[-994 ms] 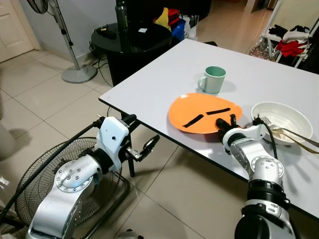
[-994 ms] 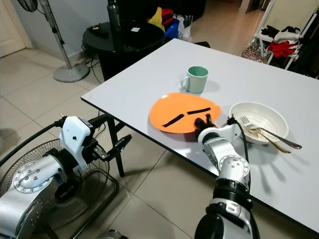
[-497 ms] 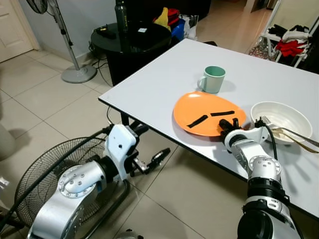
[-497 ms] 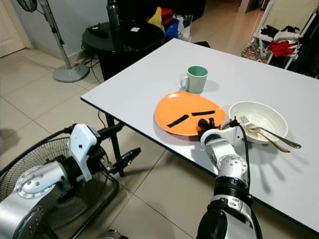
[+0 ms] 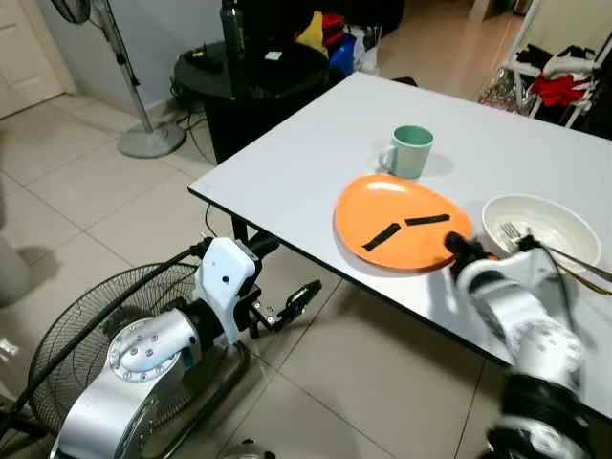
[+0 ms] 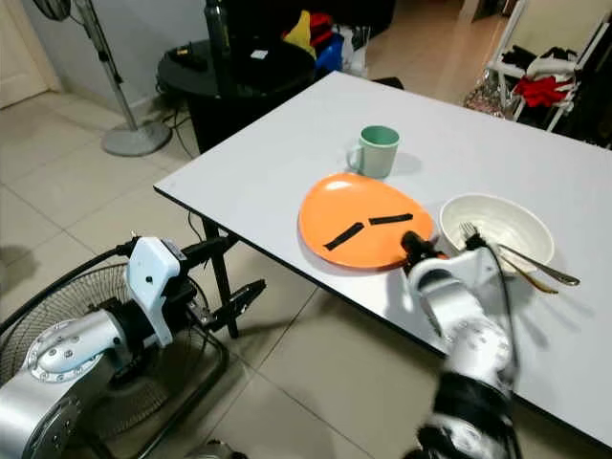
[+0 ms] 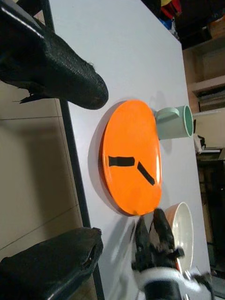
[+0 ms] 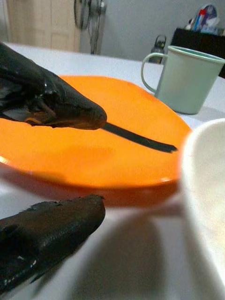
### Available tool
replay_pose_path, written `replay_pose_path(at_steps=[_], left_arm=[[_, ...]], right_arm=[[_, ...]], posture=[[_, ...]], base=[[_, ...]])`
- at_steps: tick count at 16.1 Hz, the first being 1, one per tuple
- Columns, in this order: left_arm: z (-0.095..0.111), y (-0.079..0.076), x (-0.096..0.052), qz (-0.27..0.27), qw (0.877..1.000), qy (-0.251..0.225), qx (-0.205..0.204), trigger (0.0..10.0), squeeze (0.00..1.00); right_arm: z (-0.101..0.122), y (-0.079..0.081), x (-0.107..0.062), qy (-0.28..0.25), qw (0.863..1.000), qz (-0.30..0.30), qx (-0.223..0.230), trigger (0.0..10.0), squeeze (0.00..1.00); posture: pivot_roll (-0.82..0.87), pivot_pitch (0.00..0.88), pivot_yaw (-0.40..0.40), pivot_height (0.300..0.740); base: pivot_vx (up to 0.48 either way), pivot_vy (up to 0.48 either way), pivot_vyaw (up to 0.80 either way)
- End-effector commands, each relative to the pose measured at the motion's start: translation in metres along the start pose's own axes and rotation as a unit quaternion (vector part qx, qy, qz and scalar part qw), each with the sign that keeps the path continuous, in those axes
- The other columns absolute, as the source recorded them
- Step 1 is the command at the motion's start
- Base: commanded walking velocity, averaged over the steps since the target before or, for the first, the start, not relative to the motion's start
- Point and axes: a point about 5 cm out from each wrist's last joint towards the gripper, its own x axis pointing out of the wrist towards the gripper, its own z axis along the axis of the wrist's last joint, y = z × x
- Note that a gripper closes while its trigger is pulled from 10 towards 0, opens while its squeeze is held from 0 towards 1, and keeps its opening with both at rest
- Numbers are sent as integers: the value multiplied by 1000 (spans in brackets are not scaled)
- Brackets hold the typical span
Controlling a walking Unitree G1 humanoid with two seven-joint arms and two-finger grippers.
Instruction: Setting the table
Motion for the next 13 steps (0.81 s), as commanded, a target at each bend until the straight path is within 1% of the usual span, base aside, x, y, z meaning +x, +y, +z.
replay_pose_path(at_steps=[1, 2, 3, 4, 5, 6, 7, 8, 9, 10, 11, 12, 13], left_arm=[[1, 1, -3, 3, 1000, 2, 3, 10000, 0], [1, 1, -3, 3, 1000, 1, 3, 10000, 0], [2, 3, -5, 18, 1000, -7, 1, 10000, 0], [4, 6, -5, 37, 999, -13, 4, 10000, 0], [4, 15, -3, 102, 995, -13, 10, 10000, 0], [7, 21, -2, 140, 990, -28, 17, 10000, 0], [9, 27, 1, 170, 985, -31, 29, 10000, 0], [9, 34, 4, 201, 979, -24, 32, 10000, 0], [9, 39, 7, 225, 974, -23, 28, 10000, 0], [9, 40, 9, 230, 973, -24, 23, 10000, 0], [10, 40, 10, 236, 971, -27, 26, 10000, 0], [10, 41, 10, 244, 969, -33, 18, 10000, 0], [10, 41, 9, 247, 968, -36, 13, 10000, 0]], right_arm=[[2, 6, -9, 2, 1000, -1, -21, 10000, 1000], [6, 10, -18, 0, 1000, 10, -20, 10000, 1000], [10, 19, -31, -2, 999, 38, -39, 10000, 1000], [10, 27, -39, -1, 996, 59, -67, 10000, 1000], [7, 42, -50, 3, 986, 102, -130, 10000, 1000], [2, 59, -62, -3, 967, 148, -207, 10000, 1000], [0, 72, -70, -33, 938, 177, -295, 10000, 1000], [-1, 81, -75, -77, 901, 184, -385, 10000, 1000], [-5, 83, -77, -113, 880, 174, -428, 10000, 1000], [-7, 79, -78, -125, 894, 158, -401, 10000, 1000], [-8, 75, -77, -136, 894, 144, -401, 10000, 1000], [-9, 74, -79, -152, 881, 142, -425, 10000, 0], [-9, 72, -80, -162, 875, 140, -434, 10000, 0]], posture=[[100, 0, 31, 740], [97, 0, 34, 740], [92, 0, 39, 740], [92, 0, 39, 740], [83, 0, 45, 740], [83, 0, 42, 740], [86, 0, 39, 740], [83, 0, 37, 740], [85, 0, 36, 740], [85, 0, 35, 740], [85, 0, 35, 740], [79, 0, 41, 740], [77, 0, 41, 740]], base=[[0, 0, 0], [0, 0, 0], [0, 0, 0], [0, 0, 0], [0, 0, 0], [0, 0, 0], [0, 0, 0], [0, 0, 0], [0, 0, 0], [0, 0, 0], [0, 0, 0], [251, 0, 0], [266, 0, 0]])
